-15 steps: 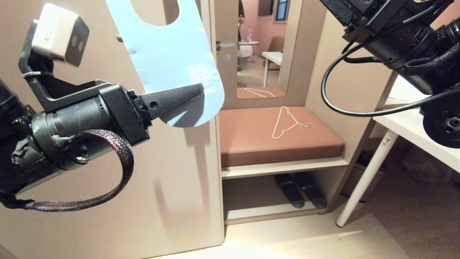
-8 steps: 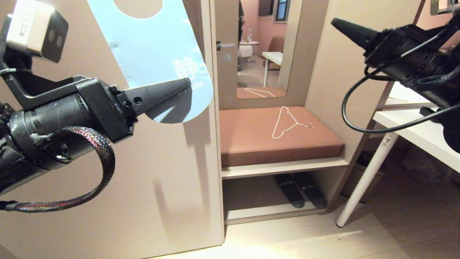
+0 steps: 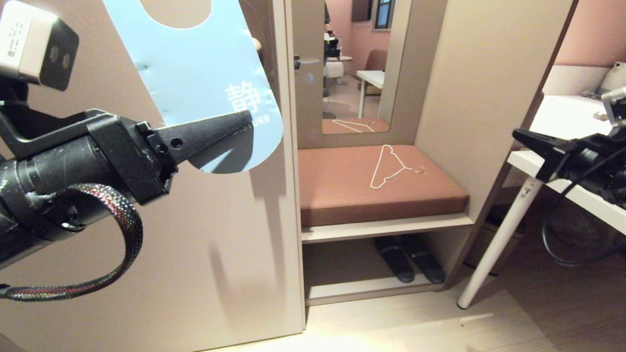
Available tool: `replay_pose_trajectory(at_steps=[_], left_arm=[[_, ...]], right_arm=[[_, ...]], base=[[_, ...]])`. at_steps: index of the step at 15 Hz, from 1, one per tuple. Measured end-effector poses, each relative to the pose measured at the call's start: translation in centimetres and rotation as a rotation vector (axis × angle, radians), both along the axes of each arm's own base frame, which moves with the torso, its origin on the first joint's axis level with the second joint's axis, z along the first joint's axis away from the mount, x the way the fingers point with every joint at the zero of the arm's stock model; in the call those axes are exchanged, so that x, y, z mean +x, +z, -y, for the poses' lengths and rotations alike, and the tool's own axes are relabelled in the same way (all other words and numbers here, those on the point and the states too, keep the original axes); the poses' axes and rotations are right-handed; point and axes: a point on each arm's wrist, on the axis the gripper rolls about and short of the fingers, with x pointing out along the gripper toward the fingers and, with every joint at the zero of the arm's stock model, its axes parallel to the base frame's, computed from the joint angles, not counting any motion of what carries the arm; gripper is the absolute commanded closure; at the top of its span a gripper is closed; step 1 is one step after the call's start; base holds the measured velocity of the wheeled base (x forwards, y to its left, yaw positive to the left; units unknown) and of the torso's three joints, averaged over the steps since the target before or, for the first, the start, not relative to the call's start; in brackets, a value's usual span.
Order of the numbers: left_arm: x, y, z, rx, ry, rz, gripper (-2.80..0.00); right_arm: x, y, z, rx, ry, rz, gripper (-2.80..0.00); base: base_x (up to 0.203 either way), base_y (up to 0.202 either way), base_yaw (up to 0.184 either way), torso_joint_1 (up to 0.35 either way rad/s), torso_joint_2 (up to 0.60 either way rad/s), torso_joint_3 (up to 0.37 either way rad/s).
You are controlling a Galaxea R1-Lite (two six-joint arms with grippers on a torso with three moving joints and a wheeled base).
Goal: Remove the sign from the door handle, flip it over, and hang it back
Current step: Hang the sign back with the other side facing out
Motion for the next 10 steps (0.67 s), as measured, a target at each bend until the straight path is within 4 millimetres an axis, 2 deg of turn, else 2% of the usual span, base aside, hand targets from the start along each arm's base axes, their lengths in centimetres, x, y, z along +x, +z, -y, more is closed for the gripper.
replay_pose_trajectory(at_steps=[2, 5, 7, 10], left_arm=[[-0.6, -0.5, -0.4, 0.005, 0.000, -0.009, 0.00], [-1.4, -0.8, -0.9, 0.005, 0.000, -0.011, 0.00], [-1.8, -0.8, -1.1, 0.002, -0.001, -0.006, 0.00], [-2.0, -0.6, -1.3, -0.002, -0.001, 0.004, 0.00]], right_arm=[[-3.4, -3.0, 1.0, -0.026, -0.126, -0.097, 0.00], [-9.3, -6.1, 0.6, -0.034, -0.166, -0.174, 0.00], [-12.9, -7.5, -0.1, -0.029, -0.110, -0.183, 0.00], [-16.9, -8.0, -1.2, -0.005, -0.005, -0.148, 0.00]], base=[[0.000, 0.000, 0.000, 0.000, 0.00, 0.000], [0.000, 0.000, 0.000, 0.000, 0.00, 0.000], [0.000, 0.000, 0.000, 0.000, 0.00, 0.000], [0.000, 0.000, 0.000, 0.000, 0.00, 0.000]])
